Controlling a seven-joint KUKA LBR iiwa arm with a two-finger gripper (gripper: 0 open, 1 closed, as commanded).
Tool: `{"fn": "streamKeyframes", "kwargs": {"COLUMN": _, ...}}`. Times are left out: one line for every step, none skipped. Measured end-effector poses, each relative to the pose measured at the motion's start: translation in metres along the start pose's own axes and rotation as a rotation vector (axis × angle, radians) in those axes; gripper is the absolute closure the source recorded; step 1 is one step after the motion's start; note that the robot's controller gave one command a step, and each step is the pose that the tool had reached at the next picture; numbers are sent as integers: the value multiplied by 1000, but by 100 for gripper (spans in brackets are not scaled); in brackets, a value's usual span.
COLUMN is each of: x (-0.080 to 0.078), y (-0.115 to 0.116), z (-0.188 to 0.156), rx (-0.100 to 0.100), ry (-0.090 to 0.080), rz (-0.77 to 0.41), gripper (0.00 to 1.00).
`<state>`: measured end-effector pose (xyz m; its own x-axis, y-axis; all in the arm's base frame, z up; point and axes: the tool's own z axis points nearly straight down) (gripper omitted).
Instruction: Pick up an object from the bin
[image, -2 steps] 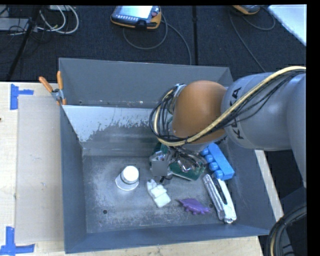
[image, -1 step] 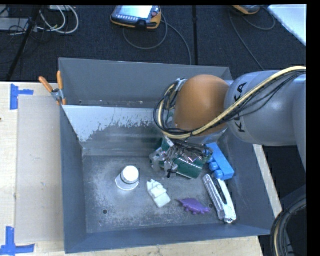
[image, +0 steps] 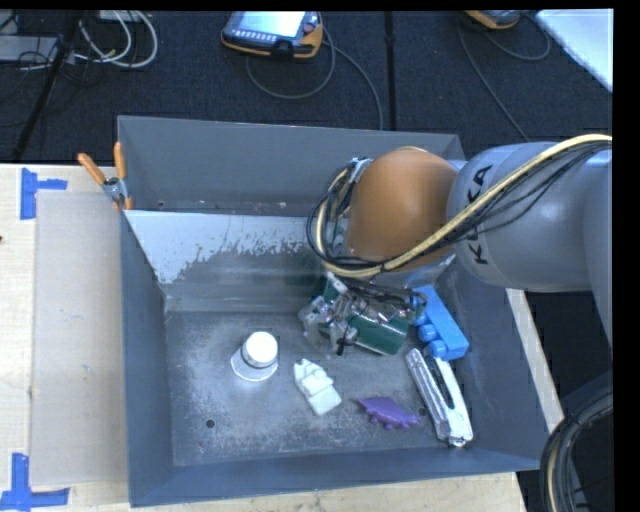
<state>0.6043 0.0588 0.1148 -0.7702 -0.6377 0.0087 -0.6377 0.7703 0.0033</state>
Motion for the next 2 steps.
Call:
{"fn": "streamKeyframes", "kwargs": {"x": 4, "y": -14, "z": 18, "rx": -3, "ry": -4, "rz": -126, "gripper": 100}}
{"fn": "streamKeyframes", "kwargs": {"x": 0, "y": 1, "z": 21, "rx": -1, "ry": 2, "rz": -267, "gripper": 100}}
